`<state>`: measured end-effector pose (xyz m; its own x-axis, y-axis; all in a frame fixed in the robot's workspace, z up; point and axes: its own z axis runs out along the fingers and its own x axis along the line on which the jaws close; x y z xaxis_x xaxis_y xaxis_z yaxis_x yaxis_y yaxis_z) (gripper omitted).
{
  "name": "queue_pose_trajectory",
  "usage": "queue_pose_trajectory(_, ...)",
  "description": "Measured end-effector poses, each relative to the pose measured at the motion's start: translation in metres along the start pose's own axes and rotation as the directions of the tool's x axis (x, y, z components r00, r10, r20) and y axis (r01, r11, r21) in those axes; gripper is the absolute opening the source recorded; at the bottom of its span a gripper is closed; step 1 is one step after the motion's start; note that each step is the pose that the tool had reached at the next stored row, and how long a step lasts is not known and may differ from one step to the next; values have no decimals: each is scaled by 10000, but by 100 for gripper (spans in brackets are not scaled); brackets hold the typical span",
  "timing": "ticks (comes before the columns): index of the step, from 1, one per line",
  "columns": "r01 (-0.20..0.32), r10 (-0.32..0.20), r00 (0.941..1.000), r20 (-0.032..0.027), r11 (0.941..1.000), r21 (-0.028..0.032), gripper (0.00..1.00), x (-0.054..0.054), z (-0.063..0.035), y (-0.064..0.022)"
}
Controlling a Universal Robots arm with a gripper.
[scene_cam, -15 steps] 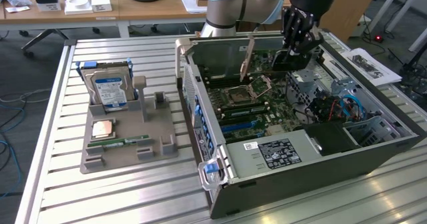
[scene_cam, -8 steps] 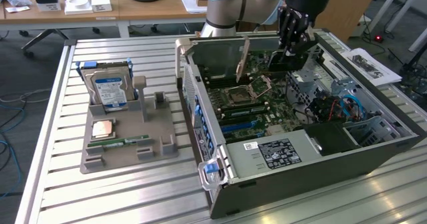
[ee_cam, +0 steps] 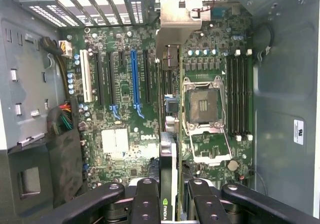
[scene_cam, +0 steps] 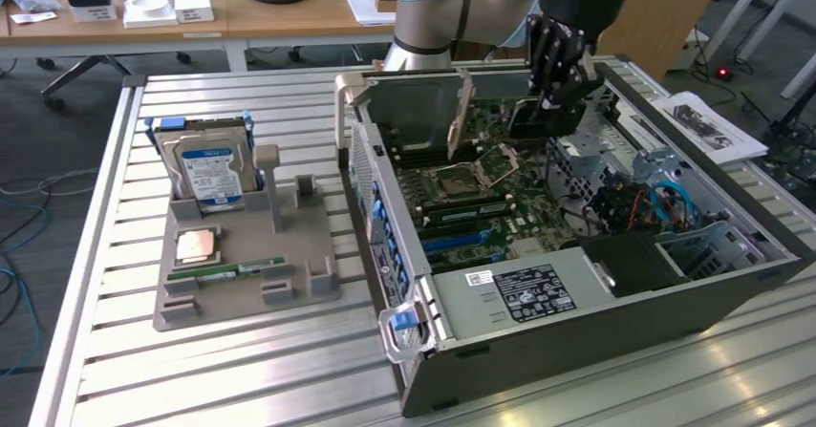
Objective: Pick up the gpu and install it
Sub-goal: 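Insert the gpu into the slot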
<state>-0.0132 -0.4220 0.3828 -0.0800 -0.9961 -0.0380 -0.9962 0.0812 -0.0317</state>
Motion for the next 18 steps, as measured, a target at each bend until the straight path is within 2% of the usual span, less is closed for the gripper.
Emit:
queue_pose_trajectory(7,-2,2,10000,1,10000,0,27,14,26,3)
queue_pose_trajectory(18,-1,1,10000,3,10000,1,27,155,26,-8)
